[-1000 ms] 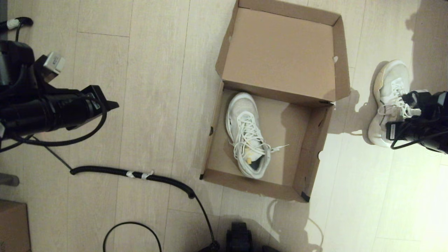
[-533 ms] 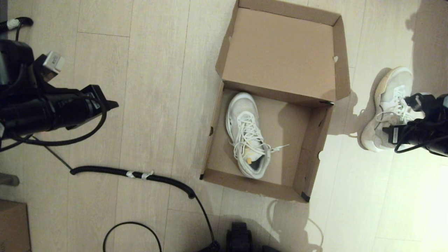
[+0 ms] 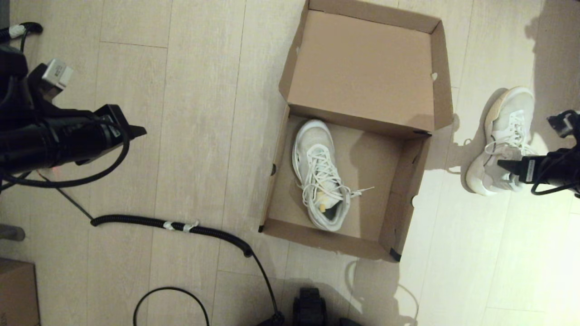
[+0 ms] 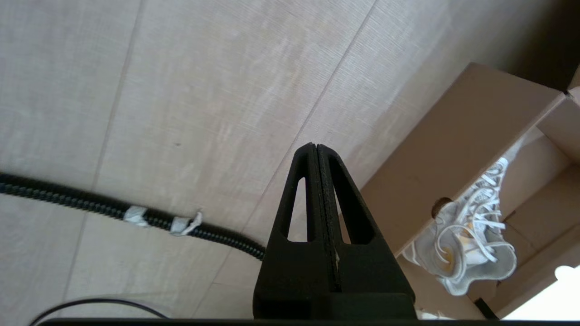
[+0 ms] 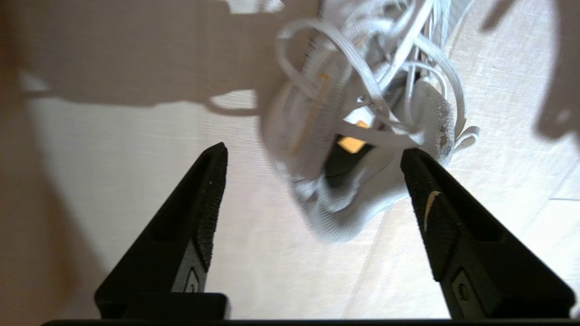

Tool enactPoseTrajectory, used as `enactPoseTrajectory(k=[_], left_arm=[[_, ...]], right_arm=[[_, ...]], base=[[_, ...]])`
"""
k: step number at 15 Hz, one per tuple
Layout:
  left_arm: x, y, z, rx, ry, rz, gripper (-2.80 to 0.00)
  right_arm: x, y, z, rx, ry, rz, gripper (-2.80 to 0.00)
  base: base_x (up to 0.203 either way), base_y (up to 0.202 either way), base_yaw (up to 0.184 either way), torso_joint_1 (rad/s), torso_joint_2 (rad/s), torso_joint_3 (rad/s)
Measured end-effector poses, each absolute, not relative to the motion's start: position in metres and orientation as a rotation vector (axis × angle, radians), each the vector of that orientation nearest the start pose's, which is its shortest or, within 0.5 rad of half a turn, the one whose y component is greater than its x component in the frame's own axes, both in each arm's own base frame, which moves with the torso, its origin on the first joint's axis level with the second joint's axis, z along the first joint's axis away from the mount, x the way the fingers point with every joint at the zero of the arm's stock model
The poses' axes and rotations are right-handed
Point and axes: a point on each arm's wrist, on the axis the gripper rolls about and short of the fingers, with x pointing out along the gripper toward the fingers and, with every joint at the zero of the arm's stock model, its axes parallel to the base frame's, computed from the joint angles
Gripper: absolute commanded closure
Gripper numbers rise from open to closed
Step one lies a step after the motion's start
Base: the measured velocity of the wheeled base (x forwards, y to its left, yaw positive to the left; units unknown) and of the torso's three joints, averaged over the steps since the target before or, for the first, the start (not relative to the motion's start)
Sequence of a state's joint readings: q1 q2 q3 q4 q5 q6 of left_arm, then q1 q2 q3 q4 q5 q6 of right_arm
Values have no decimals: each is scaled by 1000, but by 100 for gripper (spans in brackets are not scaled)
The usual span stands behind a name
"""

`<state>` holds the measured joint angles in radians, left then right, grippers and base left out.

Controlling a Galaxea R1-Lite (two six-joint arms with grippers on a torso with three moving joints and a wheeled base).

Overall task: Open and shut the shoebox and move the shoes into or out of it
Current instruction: Put the shoes out of the shoe box

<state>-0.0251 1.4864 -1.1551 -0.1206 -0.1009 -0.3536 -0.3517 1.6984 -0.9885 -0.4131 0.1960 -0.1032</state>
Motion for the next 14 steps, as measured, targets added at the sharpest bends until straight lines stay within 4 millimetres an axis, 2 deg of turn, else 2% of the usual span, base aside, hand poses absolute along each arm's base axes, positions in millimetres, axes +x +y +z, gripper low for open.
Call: enactPoseTrajectory(k=[1,3,6,9,10,14], left_arm=[[263,-7,293,-360,226,-79,0],[261,-5,294,-359,219,-61,0],[265,-4,291,-355,224,-15,0],[279,-3,282,-353,246,14,0],[285,-3,280,-352,254,18,0],[311,-4,274,-353,271,18,0]], right_arm=[[290,-98,222,27,287,-114,-280],[281,-70,237,129,273,-41,-280],[278,-10,242,264,302,85,-280],[272,51,230,330,397,242,-280],[269,65,223,331,435,280,-280],[264,96,206,303,507,380,-280]], base=[[0,0,0,0,0,0],[0,0,0,0,0,0],[0,0,0,0,0,0],[0,0,0,0,0,0],[0,0,0,0,0,0],[0,0,0,0,0,0]])
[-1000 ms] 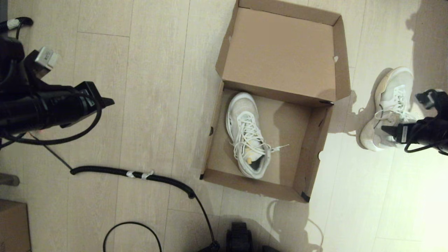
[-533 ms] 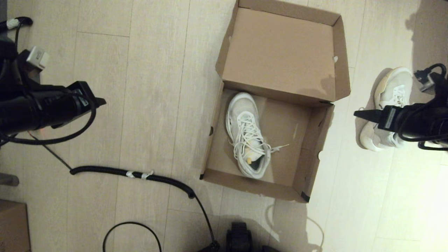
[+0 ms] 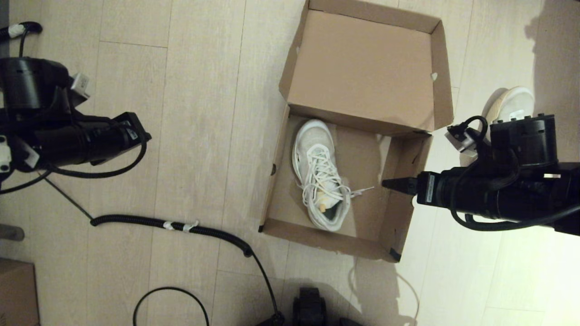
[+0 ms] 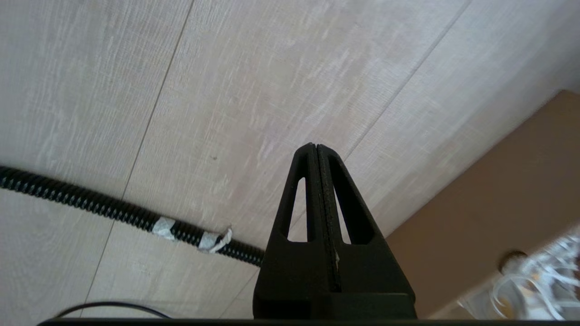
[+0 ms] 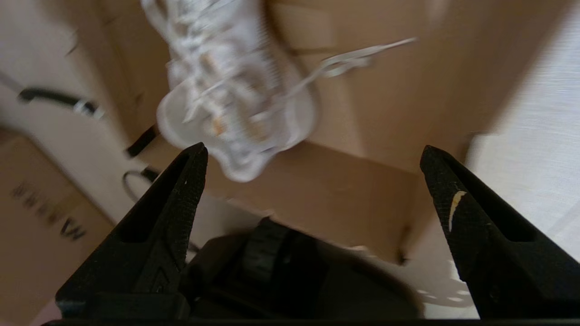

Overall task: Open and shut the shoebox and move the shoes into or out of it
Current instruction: Put the shoes out of the shoe box

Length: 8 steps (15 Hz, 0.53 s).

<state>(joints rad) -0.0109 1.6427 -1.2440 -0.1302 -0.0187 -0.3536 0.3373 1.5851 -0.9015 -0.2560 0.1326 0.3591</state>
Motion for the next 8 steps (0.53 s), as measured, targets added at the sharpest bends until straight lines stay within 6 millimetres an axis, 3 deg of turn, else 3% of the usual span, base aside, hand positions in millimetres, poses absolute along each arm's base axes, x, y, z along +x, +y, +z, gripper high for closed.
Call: enactPoseTrajectory(k=[4,8], left_arm=[[325,-1,265,-354,294,28,0],[339,13,265,-359,278,63,0]], right_arm=[[246,132,193,236,513,538,-280],[242,147,161,49,567,608,-280]], base=[[0,0,0,0,0,0],[0,0,0,0,0,0]])
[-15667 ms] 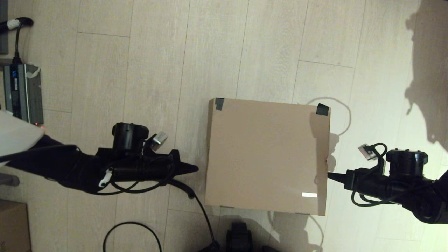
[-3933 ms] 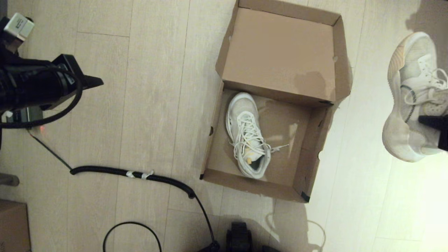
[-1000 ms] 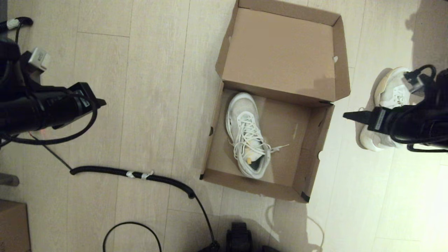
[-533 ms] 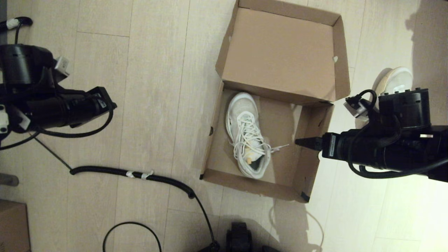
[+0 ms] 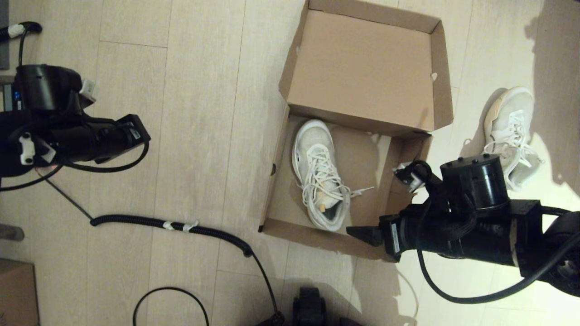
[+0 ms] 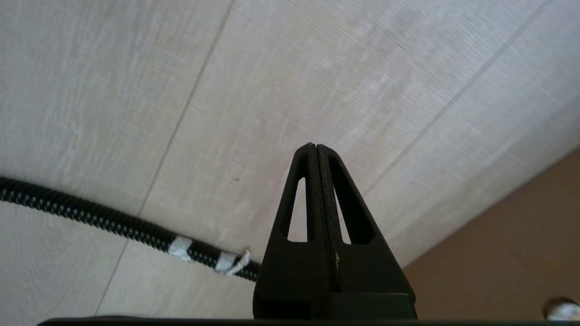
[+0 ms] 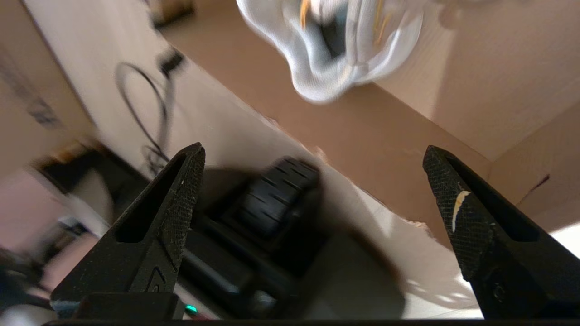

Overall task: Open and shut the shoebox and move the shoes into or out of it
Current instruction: Put the shoes out of the shoe box

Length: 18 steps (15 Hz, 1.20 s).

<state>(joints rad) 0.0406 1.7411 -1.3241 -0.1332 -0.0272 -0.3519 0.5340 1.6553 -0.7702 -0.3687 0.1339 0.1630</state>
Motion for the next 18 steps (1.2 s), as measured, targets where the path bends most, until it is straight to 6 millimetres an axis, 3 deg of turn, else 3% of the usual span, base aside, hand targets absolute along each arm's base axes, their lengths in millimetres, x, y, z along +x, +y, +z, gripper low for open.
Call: enactPoseTrajectory(k=[4,11,17,18], left_arm=[[346,17,260,-361,289,76,0],[350,18,256,-361,296,80,0],[350,22,255,-363,296,90,0],[350,22,255,-363,295,91,0]], right_arm=[[259,157,134,-29,525,574,-280],[304,179,86,-151,298,401,-280],[323,198,64,-169,220,331,-280],[324,200,63,-170,220,330,0]], base=[[0,0,0,0,0,0],[0,0,0,0,0,0],[0,0,0,0,0,0],[0,0,0,0,0,0]])
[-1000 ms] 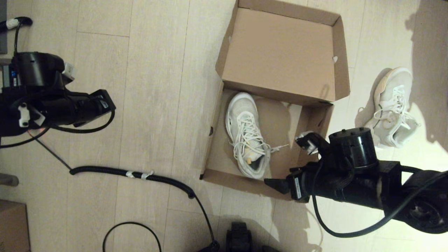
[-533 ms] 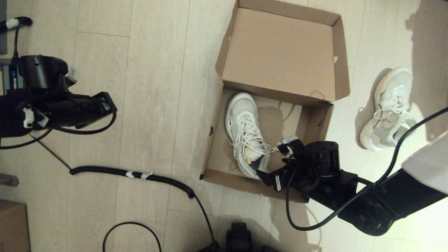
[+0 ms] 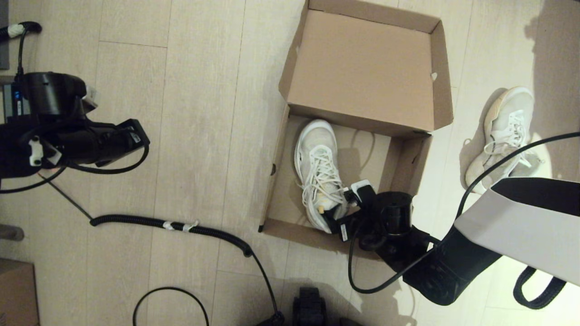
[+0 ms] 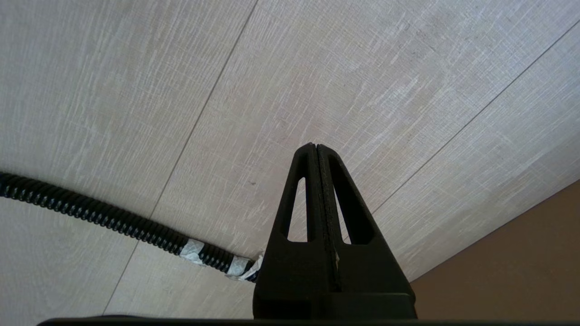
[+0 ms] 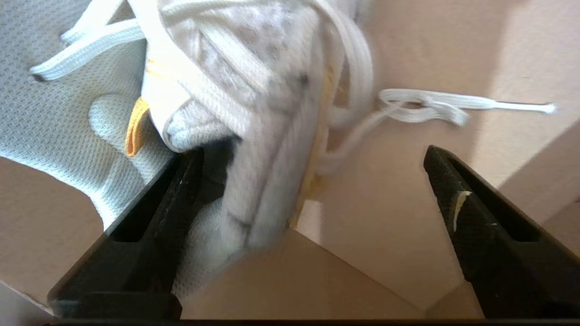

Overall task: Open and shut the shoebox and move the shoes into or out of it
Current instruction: Put the shoes out of the shoe box

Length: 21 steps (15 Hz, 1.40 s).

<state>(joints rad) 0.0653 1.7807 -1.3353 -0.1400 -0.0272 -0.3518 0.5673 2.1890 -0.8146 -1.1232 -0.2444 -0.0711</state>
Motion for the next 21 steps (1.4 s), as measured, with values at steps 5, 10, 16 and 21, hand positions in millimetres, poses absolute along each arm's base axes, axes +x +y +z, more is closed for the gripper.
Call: enactPoseTrajectory(k=[5,10,16,21], left_arm=[[348,23,258,-364,288,92,0],[344,23,265,-363,267,88,0],[321,21,288,-360,209,80,0],[306,20,303,-357,166,73,0]], right_arm=[[324,202,64,-161,213,332,0],[316,200,80,-147,207,338,0],[278,190,125,-41,348,398,0],[254,176,163,-10,360,432,0]], base=[[0,0,0,0,0,0],[0,0,0,0,0,0],[0,0,0,0,0,0],[0,0,0,0,0,0]])
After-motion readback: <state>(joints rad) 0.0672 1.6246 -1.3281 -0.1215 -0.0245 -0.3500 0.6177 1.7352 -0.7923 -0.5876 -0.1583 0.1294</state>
